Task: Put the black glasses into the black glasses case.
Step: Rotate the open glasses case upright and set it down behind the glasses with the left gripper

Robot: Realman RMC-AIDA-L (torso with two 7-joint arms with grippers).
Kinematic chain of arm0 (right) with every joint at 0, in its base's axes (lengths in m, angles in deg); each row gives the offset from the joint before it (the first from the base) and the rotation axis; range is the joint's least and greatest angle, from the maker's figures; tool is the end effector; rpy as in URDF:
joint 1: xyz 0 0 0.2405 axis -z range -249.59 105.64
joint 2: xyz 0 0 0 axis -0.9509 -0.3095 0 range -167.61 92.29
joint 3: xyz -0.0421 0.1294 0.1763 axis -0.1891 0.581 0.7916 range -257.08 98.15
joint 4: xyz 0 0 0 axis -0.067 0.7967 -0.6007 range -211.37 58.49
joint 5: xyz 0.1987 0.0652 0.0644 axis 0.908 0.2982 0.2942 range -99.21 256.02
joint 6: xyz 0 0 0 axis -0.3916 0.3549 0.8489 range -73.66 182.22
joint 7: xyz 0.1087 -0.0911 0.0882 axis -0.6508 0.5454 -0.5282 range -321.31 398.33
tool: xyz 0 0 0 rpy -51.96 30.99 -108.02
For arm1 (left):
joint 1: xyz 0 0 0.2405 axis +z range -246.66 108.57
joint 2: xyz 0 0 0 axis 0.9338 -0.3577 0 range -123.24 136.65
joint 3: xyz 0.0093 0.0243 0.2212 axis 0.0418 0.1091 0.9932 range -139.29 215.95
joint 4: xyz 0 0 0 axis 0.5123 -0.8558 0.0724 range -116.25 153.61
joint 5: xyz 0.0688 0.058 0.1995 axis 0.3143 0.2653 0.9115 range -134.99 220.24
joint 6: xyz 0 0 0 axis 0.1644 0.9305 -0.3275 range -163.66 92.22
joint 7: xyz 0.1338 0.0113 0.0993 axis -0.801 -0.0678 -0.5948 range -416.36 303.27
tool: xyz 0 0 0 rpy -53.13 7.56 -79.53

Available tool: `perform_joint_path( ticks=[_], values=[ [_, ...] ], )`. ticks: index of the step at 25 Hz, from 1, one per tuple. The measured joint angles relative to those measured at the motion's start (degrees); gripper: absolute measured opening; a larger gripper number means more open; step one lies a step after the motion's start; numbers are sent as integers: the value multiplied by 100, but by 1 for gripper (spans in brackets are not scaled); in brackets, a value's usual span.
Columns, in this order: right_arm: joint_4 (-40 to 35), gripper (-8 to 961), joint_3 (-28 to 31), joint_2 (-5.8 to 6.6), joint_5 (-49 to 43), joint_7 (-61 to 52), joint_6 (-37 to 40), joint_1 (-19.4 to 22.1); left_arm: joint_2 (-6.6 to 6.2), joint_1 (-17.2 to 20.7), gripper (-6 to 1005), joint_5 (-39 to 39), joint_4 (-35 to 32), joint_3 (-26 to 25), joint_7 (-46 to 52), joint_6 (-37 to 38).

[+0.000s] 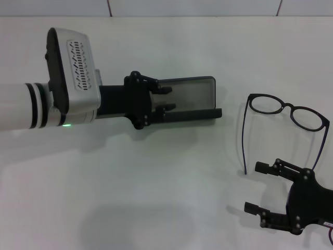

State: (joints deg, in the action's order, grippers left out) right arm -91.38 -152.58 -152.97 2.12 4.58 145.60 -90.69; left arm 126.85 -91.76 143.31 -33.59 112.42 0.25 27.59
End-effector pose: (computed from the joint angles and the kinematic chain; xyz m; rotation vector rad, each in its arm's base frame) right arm 0.2641 0.2338 -0.0548 -2.6692 0.1463 0.9145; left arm -0.2051 0.3541 -0.0435 -2.6515 0.2153 -0.2650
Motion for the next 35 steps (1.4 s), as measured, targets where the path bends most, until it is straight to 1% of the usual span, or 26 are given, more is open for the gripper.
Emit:
perform_joint_path(
  ticks=[8,20,26,31,35],
  values=[
    [0,799,0,0,0,0,0,0,0,31,310,0,127,0,-12,-8],
    [0,800,-3,0,0,0,0,0,4,107,309,1,139,72,-11,26],
    [0,800,0,0,0,0,-3,0,-10,281,310,-247,180,219,-90,30],
    [0,799,-6,0,0,-6,-7,0,-4,346,309,-303,330,228,-225,39],
    [0,799,-4,0,0,-21,-10,0,-7,442,308,-489,362,232,-334,121]
  ],
)
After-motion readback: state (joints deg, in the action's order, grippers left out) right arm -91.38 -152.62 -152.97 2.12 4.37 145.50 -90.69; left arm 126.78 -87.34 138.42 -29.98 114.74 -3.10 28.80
